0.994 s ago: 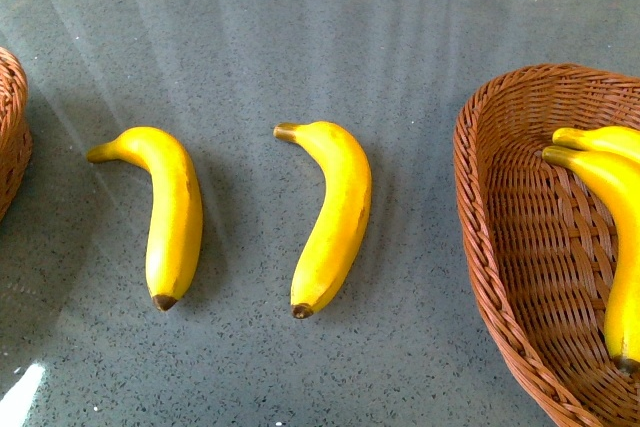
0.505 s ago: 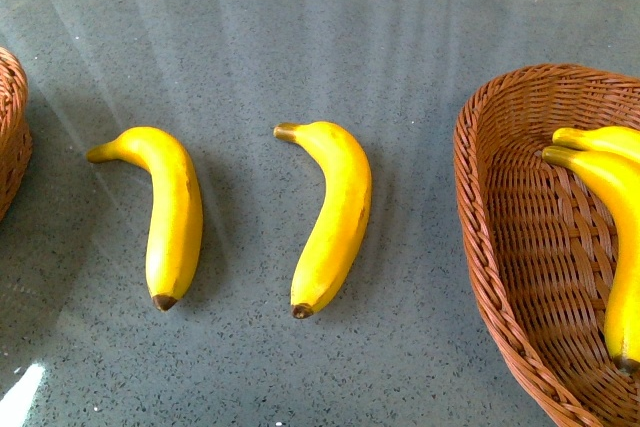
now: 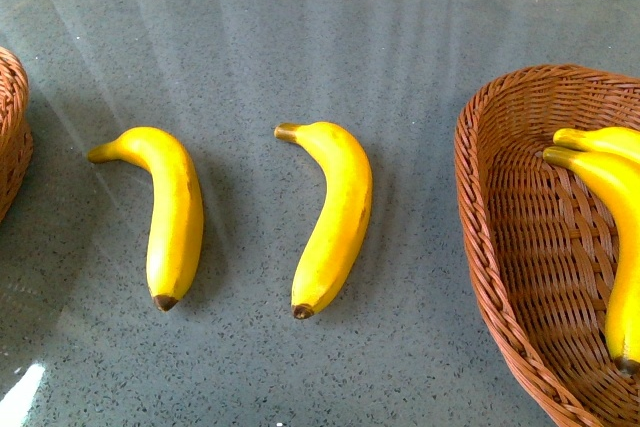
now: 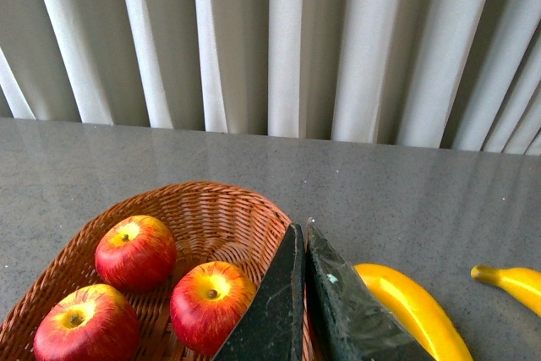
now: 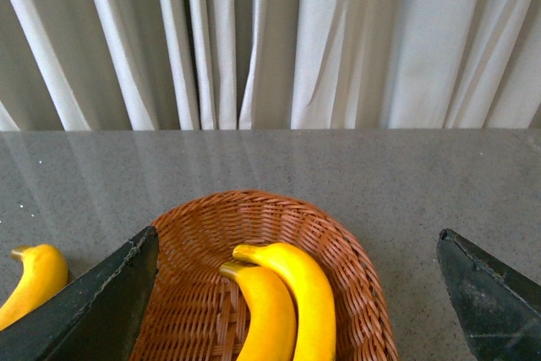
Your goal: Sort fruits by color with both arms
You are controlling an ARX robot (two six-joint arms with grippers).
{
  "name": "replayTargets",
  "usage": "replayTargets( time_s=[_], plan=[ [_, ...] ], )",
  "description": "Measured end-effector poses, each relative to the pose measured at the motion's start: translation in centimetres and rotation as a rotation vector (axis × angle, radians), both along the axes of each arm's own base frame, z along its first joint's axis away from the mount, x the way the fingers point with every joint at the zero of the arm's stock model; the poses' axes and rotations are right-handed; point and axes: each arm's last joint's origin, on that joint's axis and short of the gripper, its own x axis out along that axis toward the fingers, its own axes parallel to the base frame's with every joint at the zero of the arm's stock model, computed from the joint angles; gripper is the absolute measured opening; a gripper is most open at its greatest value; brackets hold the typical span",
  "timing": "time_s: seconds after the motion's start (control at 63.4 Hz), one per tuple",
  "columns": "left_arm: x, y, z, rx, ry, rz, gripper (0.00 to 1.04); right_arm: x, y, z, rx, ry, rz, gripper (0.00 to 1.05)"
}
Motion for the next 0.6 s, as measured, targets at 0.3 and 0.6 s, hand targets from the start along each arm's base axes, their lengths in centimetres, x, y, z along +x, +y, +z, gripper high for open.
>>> replayTargets(
  time_s=[0.3, 0.6],
  plan=[
    [0.0, 0.0, 0.0, 0.0, 0.0, 0.0, 0.29, 0.0, 0.0, 0.0, 0.0, 0.0, 0.0, 0.96],
    [0.0, 0.0, 0.0, 0.0, 0.0, 0.0, 0.82, 0.0, 0.0, 0.0, 0.0, 0.0, 0.0, 0.96]
  ],
)
